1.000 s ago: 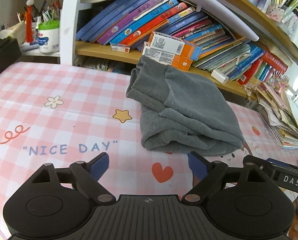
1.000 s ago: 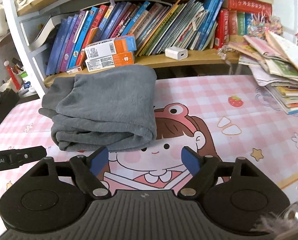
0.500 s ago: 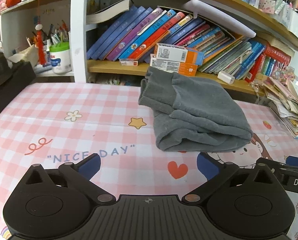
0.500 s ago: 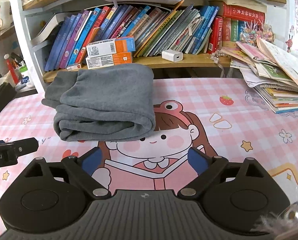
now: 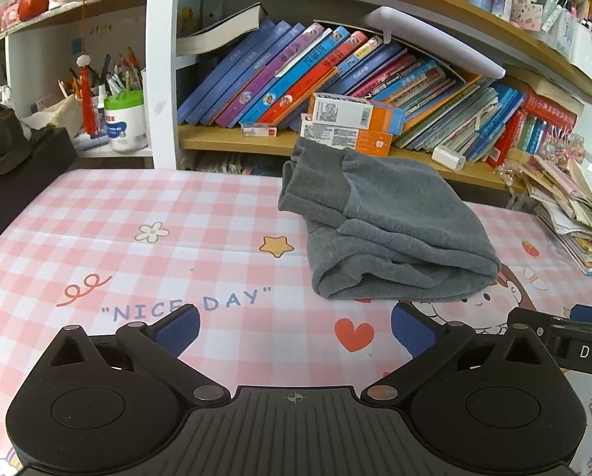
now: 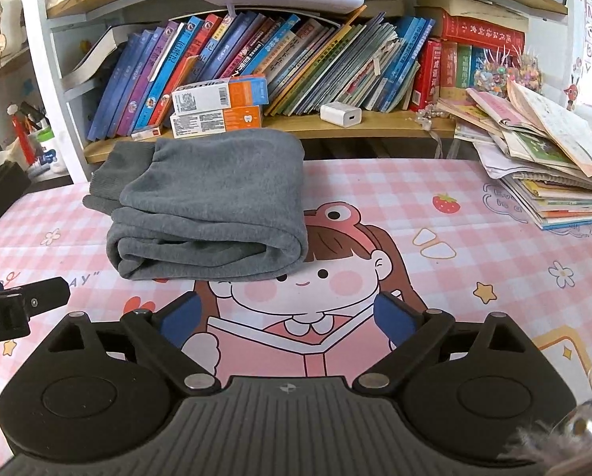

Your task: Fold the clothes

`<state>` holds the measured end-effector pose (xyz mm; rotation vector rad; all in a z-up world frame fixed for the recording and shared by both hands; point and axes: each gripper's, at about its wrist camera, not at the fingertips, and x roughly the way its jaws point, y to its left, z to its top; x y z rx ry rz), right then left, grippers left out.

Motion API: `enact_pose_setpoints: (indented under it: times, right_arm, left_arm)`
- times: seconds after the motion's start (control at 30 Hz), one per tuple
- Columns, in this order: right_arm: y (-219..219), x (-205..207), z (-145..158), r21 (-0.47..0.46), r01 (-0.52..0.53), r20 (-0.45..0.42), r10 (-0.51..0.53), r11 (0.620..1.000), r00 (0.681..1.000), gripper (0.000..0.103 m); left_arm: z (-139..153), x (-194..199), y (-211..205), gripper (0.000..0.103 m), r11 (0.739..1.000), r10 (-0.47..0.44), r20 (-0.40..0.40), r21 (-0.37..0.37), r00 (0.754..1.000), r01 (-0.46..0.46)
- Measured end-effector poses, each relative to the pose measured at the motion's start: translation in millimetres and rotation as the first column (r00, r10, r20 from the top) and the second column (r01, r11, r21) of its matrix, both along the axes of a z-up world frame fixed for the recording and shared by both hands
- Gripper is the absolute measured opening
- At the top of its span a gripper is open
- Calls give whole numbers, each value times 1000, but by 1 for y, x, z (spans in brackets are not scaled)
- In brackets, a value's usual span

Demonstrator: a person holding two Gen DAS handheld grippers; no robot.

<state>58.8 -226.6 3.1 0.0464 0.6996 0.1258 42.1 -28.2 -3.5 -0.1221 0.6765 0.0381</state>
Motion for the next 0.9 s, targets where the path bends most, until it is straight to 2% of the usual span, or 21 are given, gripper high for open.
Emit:
enact_pose_setpoints:
  times: [0.43, 0.9]
  right_arm:
    - [0, -2, -2, -6, 1, -10, -1, 1000, 1000, 94]
    - [1, 0, -2, -7, -1, -13, 1, 1000, 1000, 94]
  left_arm:
    - [-1, 0, -3, 103, 1000, -23, -6, 11, 1000, 23]
    - [-3, 2, 0, 103, 1000, 0, -27, -12, 1000, 0]
